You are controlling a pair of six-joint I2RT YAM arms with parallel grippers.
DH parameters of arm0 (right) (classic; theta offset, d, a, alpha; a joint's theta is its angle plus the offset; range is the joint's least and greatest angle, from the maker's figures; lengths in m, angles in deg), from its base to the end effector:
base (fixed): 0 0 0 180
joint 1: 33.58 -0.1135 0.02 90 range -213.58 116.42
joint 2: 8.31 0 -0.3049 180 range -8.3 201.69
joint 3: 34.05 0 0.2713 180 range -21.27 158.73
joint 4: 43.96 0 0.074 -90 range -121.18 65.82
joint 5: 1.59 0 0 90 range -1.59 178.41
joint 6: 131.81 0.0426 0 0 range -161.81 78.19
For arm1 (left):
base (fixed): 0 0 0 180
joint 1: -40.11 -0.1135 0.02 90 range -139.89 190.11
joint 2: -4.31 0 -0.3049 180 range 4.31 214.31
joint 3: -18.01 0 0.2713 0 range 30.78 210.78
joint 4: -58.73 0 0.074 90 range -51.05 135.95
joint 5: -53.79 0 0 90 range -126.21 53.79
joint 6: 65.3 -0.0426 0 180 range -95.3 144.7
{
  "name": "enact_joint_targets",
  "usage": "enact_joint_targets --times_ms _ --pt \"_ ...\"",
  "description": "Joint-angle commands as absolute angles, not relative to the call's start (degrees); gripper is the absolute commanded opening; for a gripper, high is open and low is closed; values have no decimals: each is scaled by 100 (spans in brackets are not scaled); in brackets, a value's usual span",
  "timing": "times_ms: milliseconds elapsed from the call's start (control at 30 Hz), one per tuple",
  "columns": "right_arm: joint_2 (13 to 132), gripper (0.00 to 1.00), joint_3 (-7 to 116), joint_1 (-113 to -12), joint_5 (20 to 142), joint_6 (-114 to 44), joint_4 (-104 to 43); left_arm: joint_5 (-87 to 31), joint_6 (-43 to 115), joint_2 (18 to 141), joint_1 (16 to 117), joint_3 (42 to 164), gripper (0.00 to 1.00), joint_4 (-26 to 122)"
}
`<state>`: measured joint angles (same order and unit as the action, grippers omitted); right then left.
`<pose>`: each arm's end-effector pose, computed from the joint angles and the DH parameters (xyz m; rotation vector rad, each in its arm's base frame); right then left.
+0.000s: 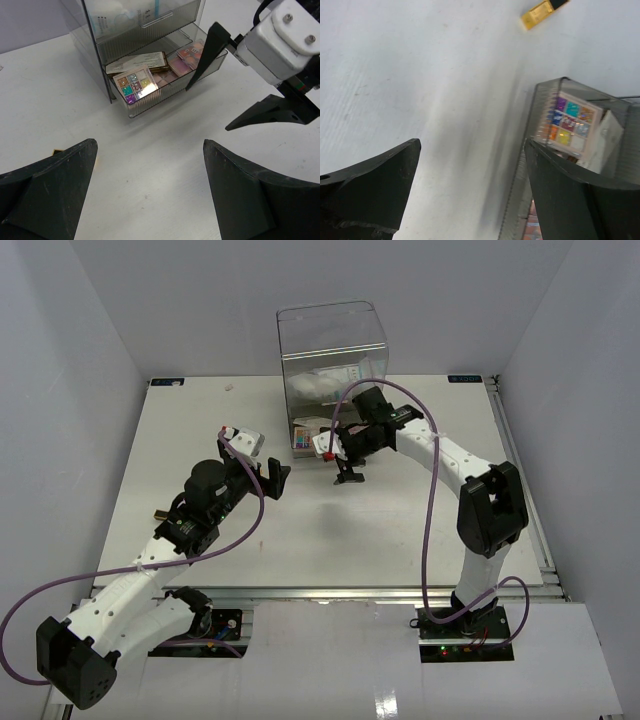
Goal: Organize the makeup
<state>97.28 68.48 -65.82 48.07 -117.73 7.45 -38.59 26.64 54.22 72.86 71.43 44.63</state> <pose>0.3530 0.2552 0.3061 -1.9986 1.1174 0.5043 0.1767 -0.1116 0.3419 0.4414 1.7171 -0.4037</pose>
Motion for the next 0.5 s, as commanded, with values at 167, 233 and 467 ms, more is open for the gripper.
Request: enact_joint_targets --times_ms 167,233,467 --pt "10052 100 6906 -6576 5619 -11568 1197 -3806 2629 5309 7272 7130 98 4454" --pt "10153 100 6866 -6584 6051 -11205 752 -3806 2628 5309 7277 7130 98 4454" --pt "10384 100 6788 -6575 7022 -10279 -582 -3806 2628 5309 7275 7130 98 4454"
